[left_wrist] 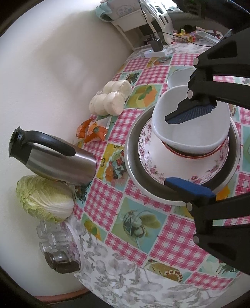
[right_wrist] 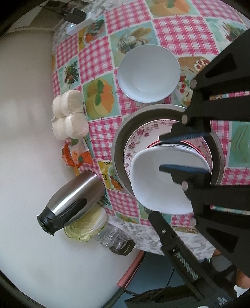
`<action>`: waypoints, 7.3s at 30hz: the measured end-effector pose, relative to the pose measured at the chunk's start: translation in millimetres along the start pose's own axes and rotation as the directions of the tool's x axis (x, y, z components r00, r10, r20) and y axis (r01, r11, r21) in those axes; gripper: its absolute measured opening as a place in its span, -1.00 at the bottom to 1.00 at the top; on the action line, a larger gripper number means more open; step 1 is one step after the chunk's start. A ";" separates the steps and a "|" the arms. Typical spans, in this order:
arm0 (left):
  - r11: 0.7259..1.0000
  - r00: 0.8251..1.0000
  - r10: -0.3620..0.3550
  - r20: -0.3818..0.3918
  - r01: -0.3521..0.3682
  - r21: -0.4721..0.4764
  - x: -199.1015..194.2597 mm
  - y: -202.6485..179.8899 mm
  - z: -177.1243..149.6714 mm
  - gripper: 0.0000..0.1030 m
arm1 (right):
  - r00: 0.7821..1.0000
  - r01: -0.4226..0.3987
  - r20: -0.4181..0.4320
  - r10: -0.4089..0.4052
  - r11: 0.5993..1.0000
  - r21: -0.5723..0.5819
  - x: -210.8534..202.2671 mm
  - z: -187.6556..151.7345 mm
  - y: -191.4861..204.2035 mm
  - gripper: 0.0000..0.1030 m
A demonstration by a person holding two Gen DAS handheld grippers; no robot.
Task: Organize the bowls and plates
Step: 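Open both tools to release the square bowl rim, then move both tools away from the basin to the light blue bowl rim, then close both tools together on the light blue bowl rim, then lift the light blue bowl with both tools and carry it over the basin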
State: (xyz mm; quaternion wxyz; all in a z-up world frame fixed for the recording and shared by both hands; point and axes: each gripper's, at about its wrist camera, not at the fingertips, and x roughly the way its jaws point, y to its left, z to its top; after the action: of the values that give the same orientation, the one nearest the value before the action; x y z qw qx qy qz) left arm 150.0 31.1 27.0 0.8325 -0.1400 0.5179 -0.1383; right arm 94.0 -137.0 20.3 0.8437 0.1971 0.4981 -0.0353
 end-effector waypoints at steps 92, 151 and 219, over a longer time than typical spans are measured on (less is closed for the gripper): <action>0.957 0.992 -0.012 0.127 -0.025 0.288 -13.1 -120.5 -124.7 1.00 | 0.976 0.174 0.124 -0.180 0.983 0.056 -88.4 -39.5 -150.3 0.82; 0.934 0.997 0.010 -0.081 0.020 0.356 123.6 -194.0 -56.8 0.11 | 0.985 0.158 -0.083 -0.149 0.981 0.115 43.3 8.7 -180.5 -0.67; 0.920 0.998 -0.056 -0.041 0.068 0.387 42.2 -199.1 -44.3 -0.66 | 0.994 0.018 0.101 -0.034 0.989 0.150 -59.1 28.5 -157.4 -0.70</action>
State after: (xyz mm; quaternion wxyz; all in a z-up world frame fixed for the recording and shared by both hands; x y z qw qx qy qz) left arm 111.1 -172.4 48.4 0.8313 0.0132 0.4877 -0.2663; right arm 47.7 -300.4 36.1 0.8508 0.2510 0.4522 -0.0934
